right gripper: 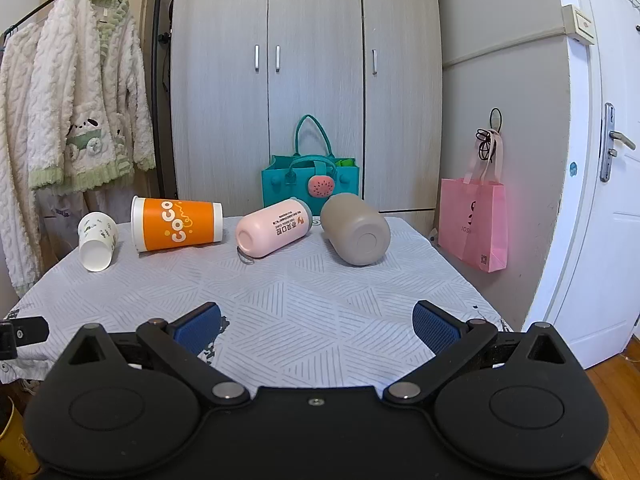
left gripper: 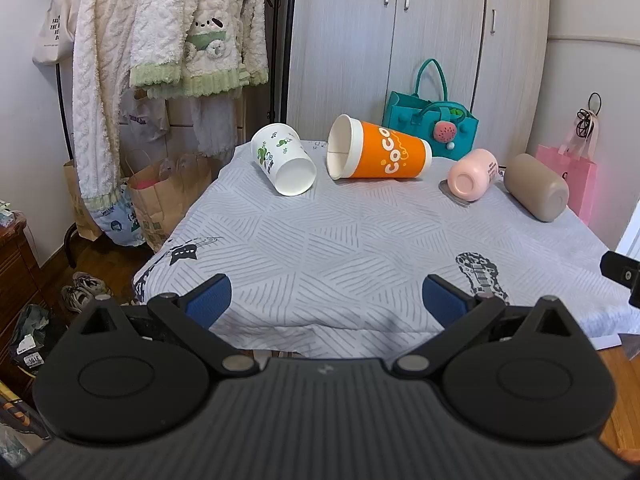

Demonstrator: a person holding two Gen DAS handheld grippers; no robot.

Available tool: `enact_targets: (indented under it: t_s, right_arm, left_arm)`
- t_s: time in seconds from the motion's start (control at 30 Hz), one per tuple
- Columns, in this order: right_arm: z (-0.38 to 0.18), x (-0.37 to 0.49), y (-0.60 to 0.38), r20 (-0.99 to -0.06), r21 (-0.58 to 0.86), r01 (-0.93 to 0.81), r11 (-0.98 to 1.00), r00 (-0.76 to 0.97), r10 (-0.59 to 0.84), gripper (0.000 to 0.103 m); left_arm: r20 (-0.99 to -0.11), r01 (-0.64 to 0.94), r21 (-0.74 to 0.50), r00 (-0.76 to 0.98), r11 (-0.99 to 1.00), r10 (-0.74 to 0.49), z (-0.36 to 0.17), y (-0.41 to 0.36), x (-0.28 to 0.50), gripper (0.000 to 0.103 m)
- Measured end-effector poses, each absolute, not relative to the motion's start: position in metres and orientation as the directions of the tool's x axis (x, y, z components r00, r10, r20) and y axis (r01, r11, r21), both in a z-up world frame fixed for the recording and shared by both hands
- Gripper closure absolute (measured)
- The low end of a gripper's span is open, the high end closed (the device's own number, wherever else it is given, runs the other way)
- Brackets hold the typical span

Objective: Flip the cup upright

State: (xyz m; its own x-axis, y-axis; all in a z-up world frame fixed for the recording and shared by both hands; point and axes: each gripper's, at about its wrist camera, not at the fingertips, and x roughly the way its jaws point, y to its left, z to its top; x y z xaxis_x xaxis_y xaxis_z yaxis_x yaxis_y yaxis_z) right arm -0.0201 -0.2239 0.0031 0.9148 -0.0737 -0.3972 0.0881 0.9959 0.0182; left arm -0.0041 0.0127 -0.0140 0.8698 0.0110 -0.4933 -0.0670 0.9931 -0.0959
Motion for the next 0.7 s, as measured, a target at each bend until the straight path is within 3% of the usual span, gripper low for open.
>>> enact_targets:
  t_s: [0.23, 0.47, 0.7]
  right_arm:
    - [0.003, -0.018, -0.229, -0.409, 0.019, 0.084, 0.996, 0.91, -0.069, 0.0]
    - [0.021, -0.013, -0.256, -0.445, 0.123, -0.039, 0.992, 0.891, 0.091, 0.0]
    - [0.054, -0.012, -0.288, -0.426, 0.213, -0.133, 0.968, 0.879, 0.214, 0.0]
  left_arm:
    - [-0.516, -0.052, -0.113, 0.857, 0.992, -0.014, -0.009, 0.01, -0.002, 0.0]
    - [-0.55, 0.02, -0.073, 0.833, 0.997, -0.057, 0.022, -0.007, 0.01, 0.0]
    - [-0.484, 0.145, -0.064, 0.861, 0.987, -0.158, 0.07, -0.033, 0.014, 0.0]
